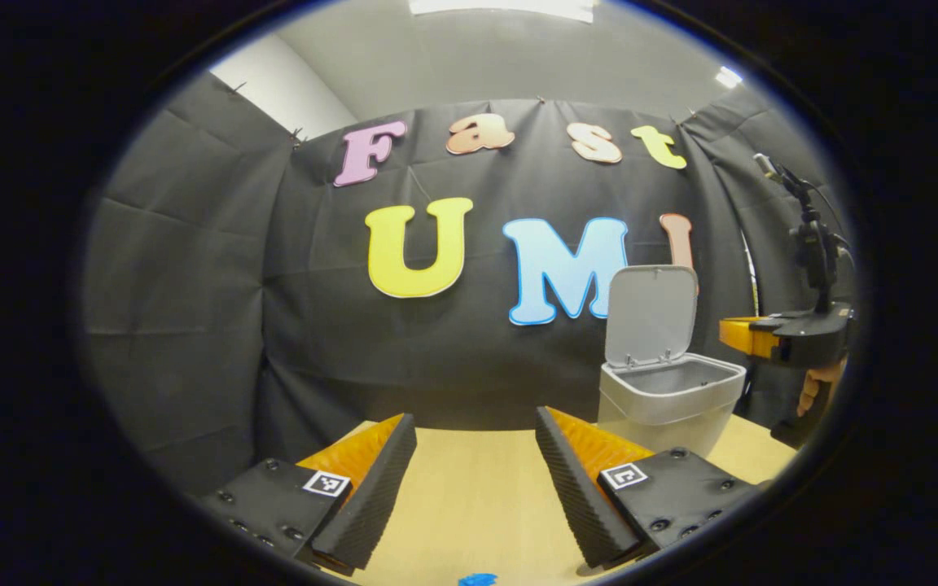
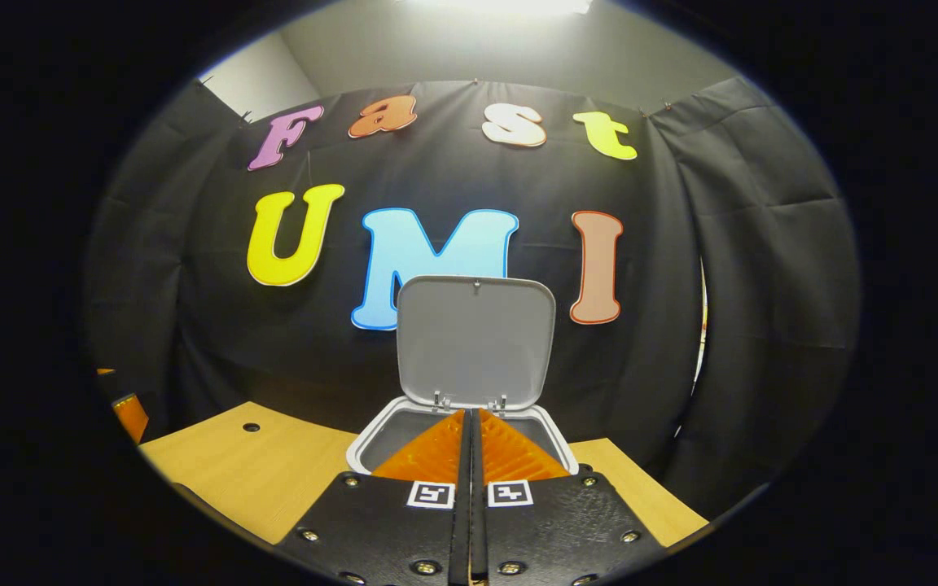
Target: Press the lid of the desktop garbage bin to open it, pick up the crumpled paper on the desktop and throw it into the bin, then pick up the pop can on the desktop and drop it into the bin, and finally close the garbage bin lid.
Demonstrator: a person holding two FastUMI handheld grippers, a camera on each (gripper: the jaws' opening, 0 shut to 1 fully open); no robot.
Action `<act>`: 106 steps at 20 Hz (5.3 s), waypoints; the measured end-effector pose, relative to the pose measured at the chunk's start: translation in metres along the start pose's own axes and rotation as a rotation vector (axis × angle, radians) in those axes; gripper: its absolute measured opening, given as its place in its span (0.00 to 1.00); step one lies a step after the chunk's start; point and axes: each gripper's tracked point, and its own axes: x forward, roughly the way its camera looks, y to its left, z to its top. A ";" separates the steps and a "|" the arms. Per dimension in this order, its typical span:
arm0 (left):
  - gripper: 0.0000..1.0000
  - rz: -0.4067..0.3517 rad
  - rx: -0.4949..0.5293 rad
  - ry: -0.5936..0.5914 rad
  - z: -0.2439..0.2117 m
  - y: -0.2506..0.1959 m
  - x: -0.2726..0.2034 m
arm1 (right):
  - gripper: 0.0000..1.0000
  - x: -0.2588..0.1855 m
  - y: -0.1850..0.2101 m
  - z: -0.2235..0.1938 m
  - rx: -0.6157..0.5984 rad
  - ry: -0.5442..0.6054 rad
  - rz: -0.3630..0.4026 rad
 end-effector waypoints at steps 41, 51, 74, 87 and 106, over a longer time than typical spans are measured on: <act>1.00 -0.186 0.069 0.436 -0.263 0.020 -0.036 | 0.95 -0.123 0.022 -0.008 -0.023 0.041 -0.098; 0.97 -0.188 0.112 0.612 -0.340 0.007 -0.048 | 0.95 -0.120 0.026 -0.017 -0.044 0.075 -0.063; 0.16 -0.121 0.150 0.675 -0.353 0.013 -0.050 | 0.95 -0.129 -0.007 -0.016 -0.002 0.053 -0.088; 0.14 -0.114 0.088 0.528 -0.254 -0.017 -0.042 | 0.95 -0.139 -0.036 -0.014 0.031 0.029 -0.111; 0.16 -0.264 0.118 0.156 -0.087 -0.116 0.002 | 0.95 -0.141 -0.059 -0.014 0.056 0.007 -0.163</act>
